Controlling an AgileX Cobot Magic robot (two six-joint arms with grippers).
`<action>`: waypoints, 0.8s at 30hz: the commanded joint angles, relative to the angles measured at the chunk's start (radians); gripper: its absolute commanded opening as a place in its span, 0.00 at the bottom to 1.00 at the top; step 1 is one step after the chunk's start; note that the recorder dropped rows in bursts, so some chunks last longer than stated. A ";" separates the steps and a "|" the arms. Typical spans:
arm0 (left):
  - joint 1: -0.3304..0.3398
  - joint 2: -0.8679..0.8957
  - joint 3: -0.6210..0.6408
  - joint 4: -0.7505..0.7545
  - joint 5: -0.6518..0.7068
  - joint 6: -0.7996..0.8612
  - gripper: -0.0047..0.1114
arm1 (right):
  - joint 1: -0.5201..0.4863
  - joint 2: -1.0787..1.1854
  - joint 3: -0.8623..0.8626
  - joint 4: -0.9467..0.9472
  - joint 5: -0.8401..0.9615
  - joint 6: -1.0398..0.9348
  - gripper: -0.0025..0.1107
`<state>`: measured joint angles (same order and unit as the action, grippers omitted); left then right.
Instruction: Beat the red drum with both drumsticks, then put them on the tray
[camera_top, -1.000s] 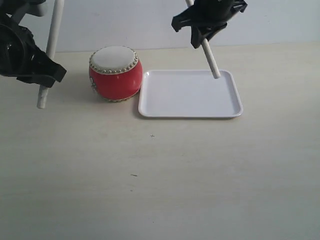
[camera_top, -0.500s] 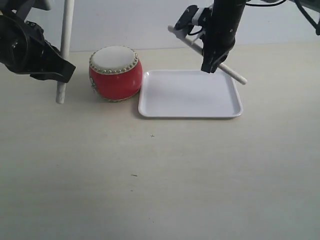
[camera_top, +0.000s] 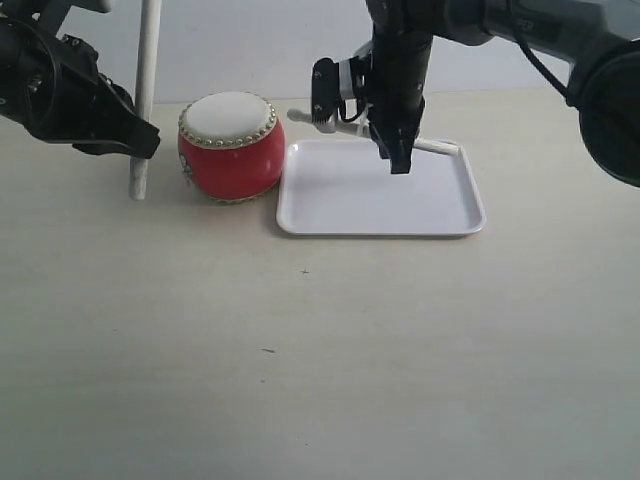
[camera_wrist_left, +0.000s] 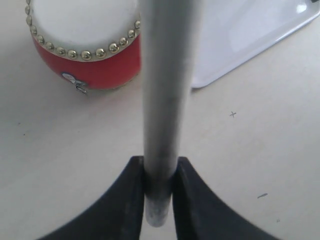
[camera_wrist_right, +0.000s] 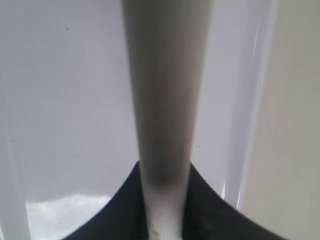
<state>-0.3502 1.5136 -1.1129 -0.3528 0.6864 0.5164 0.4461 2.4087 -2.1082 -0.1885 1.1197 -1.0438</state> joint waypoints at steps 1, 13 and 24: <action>-0.001 -0.011 0.005 -0.013 -0.012 0.002 0.04 | -0.006 0.017 -0.002 -0.020 -0.043 -0.004 0.02; -0.001 -0.011 0.005 -0.013 -0.012 0.002 0.04 | -0.006 0.049 -0.002 0.032 -0.138 -0.007 0.02; -0.001 -0.011 0.005 -0.017 -0.012 0.002 0.04 | -0.024 0.049 -0.002 0.055 -0.122 0.000 0.02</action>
<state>-0.3502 1.5136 -1.1129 -0.3549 0.6849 0.5164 0.4387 2.4595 -2.1082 -0.1559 0.9970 -1.0438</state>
